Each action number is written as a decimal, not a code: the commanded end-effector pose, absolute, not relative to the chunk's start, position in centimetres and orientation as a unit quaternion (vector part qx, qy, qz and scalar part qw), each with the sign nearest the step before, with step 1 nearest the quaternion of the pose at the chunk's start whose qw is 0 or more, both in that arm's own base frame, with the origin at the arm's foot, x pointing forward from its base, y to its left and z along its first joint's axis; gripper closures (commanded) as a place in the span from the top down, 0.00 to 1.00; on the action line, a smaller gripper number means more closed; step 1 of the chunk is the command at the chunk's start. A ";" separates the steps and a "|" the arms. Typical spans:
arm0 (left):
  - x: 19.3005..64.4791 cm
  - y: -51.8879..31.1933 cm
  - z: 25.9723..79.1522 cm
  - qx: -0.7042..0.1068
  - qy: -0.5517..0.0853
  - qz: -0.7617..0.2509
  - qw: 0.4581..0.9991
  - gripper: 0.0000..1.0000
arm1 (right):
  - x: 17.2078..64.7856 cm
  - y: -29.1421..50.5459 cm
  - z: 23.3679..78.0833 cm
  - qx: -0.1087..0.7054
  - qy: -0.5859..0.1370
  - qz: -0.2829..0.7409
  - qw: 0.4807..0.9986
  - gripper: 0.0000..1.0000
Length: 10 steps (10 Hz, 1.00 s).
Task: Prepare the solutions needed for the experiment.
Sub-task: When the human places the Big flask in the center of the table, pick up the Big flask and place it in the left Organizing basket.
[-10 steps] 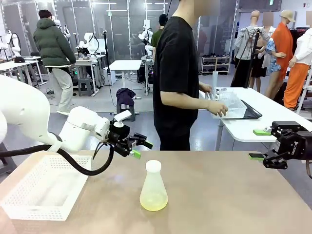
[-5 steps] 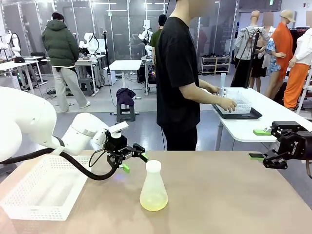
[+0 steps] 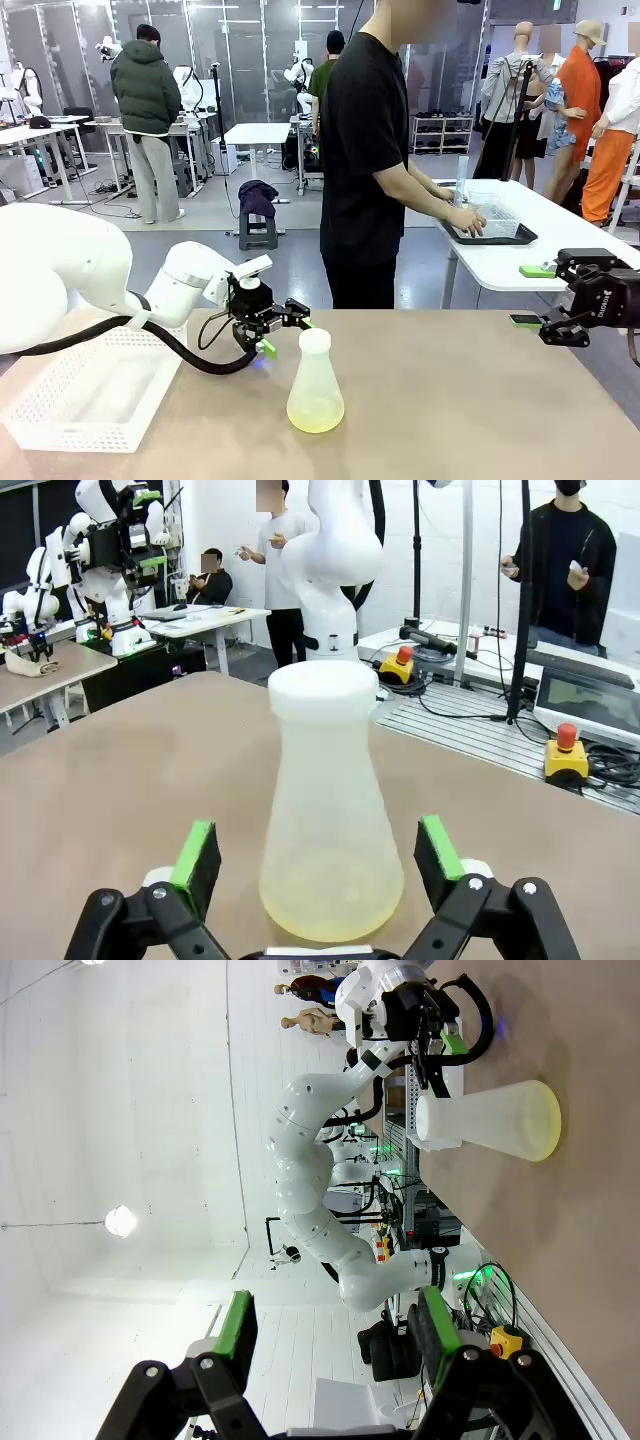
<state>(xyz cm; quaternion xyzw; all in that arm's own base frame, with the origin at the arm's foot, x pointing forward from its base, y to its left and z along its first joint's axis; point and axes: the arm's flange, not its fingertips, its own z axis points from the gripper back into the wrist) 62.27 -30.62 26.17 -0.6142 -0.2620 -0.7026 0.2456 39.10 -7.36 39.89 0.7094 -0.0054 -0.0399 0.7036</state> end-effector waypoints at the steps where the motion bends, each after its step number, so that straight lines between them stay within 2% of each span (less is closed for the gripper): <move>1: 63.1 -31.9 26.3 -0.630 -0.260 -0.692 0.240 1.00 | 39.1 -7.4 40.1 0.709 -0.008 -0.038 0.704 0.81; 6: 61.2 -35.5 26.5 -0.660 -0.227 -0.686 0.204 1.00 | 39.1 -7.4 40.1 0.709 -0.008 -0.038 0.704 0.81; 10: 58.6 -36.8 26.7 -0.659 -0.179 -0.701 0.206 1.00 | 39.1 -7.4 40.1 0.709 -0.008 -0.038 0.704 0.81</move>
